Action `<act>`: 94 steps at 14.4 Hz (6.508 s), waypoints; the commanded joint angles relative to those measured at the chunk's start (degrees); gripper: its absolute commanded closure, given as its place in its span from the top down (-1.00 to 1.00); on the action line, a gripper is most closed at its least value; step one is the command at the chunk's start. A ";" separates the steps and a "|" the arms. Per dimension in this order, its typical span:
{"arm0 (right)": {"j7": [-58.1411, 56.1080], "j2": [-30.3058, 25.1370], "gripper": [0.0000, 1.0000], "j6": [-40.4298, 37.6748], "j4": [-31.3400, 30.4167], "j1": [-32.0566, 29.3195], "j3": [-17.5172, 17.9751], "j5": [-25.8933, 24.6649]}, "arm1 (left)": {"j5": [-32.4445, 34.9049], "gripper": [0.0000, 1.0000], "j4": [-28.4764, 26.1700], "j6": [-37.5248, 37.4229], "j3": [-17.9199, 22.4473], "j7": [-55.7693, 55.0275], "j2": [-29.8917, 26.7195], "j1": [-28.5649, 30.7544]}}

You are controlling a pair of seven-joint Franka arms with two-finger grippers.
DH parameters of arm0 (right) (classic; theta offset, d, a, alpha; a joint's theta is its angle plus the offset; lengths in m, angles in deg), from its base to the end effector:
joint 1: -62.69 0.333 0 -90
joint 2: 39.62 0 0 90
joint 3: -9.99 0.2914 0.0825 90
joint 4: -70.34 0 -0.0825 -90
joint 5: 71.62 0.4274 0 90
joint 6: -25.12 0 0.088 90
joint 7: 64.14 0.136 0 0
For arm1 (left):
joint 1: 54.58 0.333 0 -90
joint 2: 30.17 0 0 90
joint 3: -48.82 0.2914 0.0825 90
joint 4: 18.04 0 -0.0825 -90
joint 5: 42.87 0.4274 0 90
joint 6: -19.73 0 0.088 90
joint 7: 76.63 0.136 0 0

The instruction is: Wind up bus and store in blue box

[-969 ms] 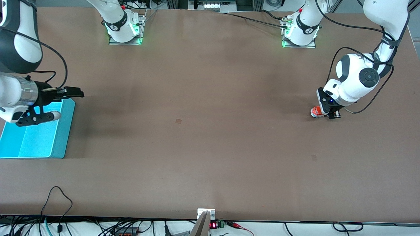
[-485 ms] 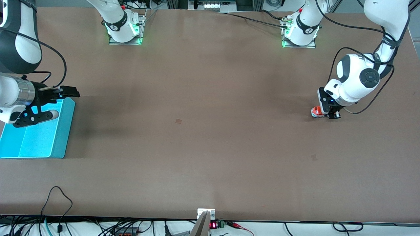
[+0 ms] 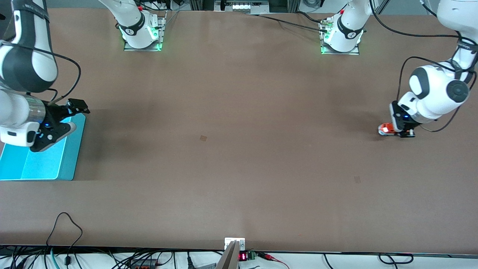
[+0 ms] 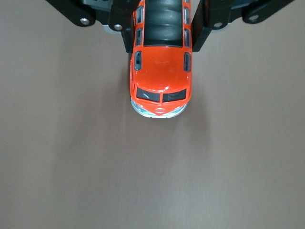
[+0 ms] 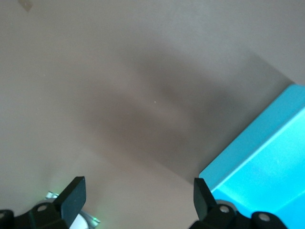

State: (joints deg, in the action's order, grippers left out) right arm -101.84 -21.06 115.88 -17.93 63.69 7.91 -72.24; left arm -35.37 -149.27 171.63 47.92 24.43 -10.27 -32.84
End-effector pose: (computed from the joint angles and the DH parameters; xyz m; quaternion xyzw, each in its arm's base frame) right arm 0.6507 -0.0119 0.3833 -0.9397 -0.3120 0.1355 0.0358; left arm 0.5103 0.1916 0.1096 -0.7265 0.6865 0.0216 0.0199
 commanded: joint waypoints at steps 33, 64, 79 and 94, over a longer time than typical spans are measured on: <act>-26.19 -2.83 1.00 17.78 -16.85 -1.35 0.06 -1.14 | 0.24 1.00 22.06 -48.95 -9.11 -18.60 -9.69 4.11; -26.28 -2.91 1.00 14.52 -16.84 -4.61 -0.03 -0.26 | -6.80 1.00 35.69 -70.87 -21.07 -85.92 -16.20 3.58; -49.74 -3.27 1.00 45.19 -34.25 -9.52 0.50 -5.97 | -1.78 1.00 42.46 -66.39 -28.02 -102.99 -14.45 2.17; -50.19 2.01 1.00 56.19 -39.43 -10.31 0.59 -5.88 | -8.56 1.00 34.94 -61.67 4.59 -100.89 -22.77 -27.27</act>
State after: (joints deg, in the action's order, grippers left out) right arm -151.13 -18.70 169.61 -55.48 54.78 7.95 -77.30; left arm -43.65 -108.37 106.52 51.60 -77.30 -28.49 -59.13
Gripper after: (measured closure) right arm 0.000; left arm 0.000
